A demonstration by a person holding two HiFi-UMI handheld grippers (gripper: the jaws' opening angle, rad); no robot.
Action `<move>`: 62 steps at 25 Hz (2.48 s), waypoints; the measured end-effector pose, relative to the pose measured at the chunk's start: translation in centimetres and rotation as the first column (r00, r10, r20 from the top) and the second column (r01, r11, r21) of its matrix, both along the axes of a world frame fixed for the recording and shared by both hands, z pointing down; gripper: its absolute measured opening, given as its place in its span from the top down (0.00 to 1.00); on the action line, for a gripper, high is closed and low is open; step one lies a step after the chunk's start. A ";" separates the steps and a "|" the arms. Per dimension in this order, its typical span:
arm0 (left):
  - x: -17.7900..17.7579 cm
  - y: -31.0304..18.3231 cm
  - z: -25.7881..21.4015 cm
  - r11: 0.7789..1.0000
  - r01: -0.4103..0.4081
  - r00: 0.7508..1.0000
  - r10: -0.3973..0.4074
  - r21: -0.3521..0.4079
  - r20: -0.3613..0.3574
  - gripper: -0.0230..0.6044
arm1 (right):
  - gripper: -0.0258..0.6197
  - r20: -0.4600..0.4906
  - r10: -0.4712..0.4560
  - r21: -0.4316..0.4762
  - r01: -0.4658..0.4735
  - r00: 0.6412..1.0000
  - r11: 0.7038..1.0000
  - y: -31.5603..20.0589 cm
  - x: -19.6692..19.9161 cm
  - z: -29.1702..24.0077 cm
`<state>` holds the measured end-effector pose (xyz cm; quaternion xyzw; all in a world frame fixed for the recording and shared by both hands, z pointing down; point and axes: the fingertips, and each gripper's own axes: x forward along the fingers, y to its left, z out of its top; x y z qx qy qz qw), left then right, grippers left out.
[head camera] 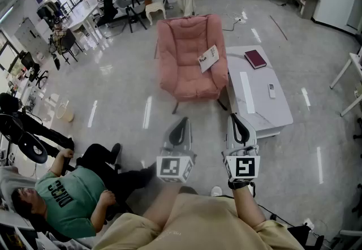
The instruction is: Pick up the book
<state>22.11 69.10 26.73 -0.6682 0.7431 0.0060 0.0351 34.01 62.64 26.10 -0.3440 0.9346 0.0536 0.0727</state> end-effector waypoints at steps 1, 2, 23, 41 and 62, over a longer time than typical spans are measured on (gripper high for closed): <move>0.1 -0.2 0.5 1.000 0.013 1.000 -0.013 -0.010 -0.008 0.96 | 0.95 -0.005 0.011 -0.003 -0.011 1.000 1.000 -0.7 0.6 0.1; 0.1 -0.4 1.0 0.999 0.027 0.999 -0.027 -0.019 -0.017 0.96 | 0.95 -0.011 0.020 -0.005 -0.020 1.000 1.000 -1.3 1.2 0.3; -16.4 -18.6 1.4 0.995 -0.097 0.993 0.096 -0.015 -0.074 0.96 | 0.95 -0.091 -0.064 -0.097 0.055 0.994 0.994 -17.4 -18.5 1.0; -31.2 -35.6 6.5 0.985 -0.146 0.979 0.131 -0.089 -0.155 0.96 | 0.95 -0.122 -0.064 -0.249 0.031 0.990 0.968 -34.6 -31.4 6.5; -28.9 -67.1 17.4 0.871 -0.320 0.946 0.276 -0.372 -0.168 0.96 | 0.95 -0.112 -0.021 -0.535 -0.042 0.993 0.844 -65.8 -28.2 19.6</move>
